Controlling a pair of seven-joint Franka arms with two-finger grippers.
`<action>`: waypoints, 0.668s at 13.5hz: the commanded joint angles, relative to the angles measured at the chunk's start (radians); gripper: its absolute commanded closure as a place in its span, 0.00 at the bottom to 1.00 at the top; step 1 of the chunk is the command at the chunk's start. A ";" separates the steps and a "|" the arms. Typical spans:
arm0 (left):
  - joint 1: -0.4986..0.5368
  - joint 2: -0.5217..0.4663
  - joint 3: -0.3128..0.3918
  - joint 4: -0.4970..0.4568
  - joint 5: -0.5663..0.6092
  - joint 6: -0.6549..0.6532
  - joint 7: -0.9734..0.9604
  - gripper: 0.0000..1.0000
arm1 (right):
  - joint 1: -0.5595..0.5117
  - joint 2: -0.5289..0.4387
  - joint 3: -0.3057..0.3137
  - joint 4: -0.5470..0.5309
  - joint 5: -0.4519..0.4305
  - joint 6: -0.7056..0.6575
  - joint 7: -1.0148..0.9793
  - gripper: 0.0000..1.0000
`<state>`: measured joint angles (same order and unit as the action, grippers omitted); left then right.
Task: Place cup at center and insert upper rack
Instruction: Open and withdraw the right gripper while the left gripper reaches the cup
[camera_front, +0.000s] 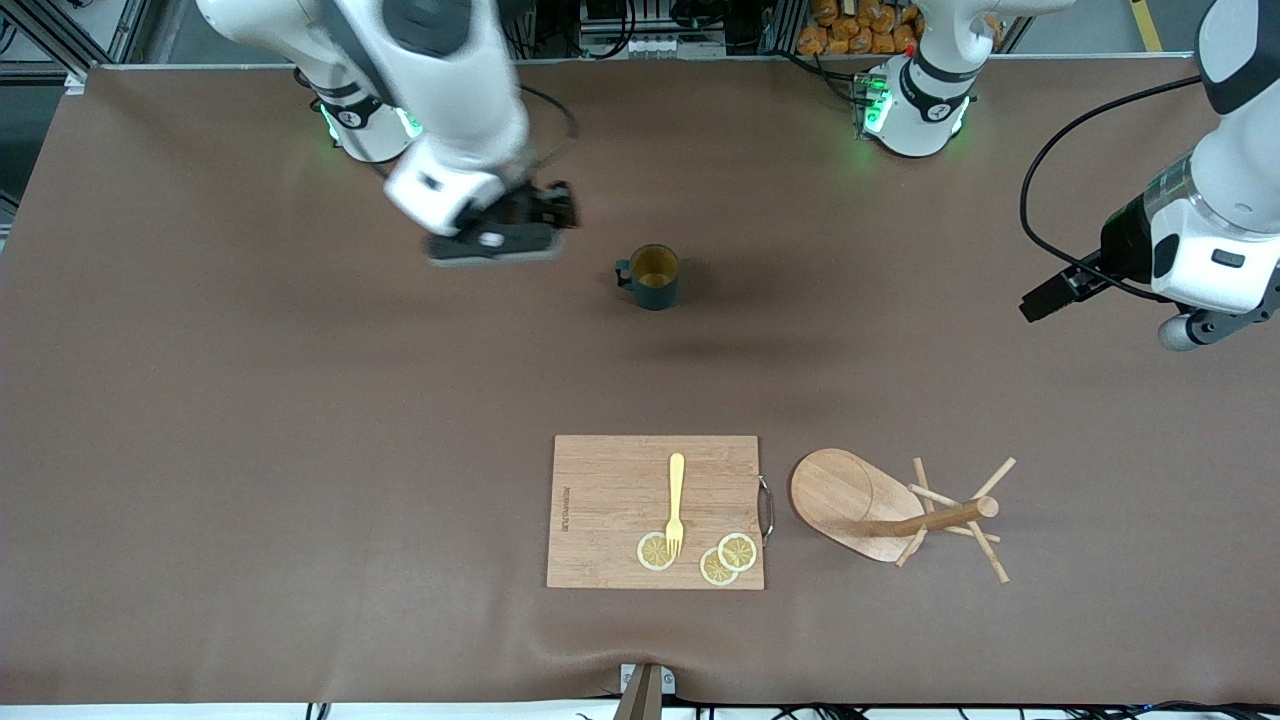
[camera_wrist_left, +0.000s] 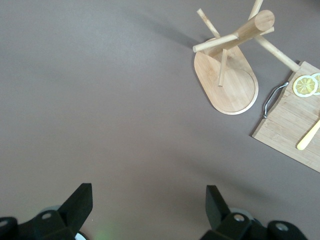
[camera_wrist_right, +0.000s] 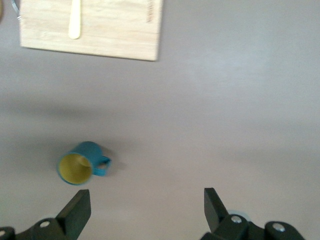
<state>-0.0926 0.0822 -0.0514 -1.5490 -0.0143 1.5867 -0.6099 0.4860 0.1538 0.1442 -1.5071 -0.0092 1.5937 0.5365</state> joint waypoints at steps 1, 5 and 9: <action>-0.009 -0.002 0.001 0.003 -0.016 0.001 -0.030 0.00 | -0.145 -0.108 0.015 -0.036 -0.017 -0.076 -0.114 0.00; -0.064 0.004 0.004 0.004 -0.015 0.003 -0.124 0.00 | -0.276 -0.161 -0.099 -0.033 -0.017 -0.113 -0.415 0.00; -0.169 0.053 0.007 0.049 -0.009 0.007 -0.327 0.00 | -0.377 -0.163 -0.179 -0.035 -0.017 -0.112 -0.535 0.00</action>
<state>-0.2096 0.1000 -0.0522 -1.5452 -0.0147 1.5940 -0.8464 0.1521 0.0144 -0.0297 -1.5136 -0.0227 1.4783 0.0341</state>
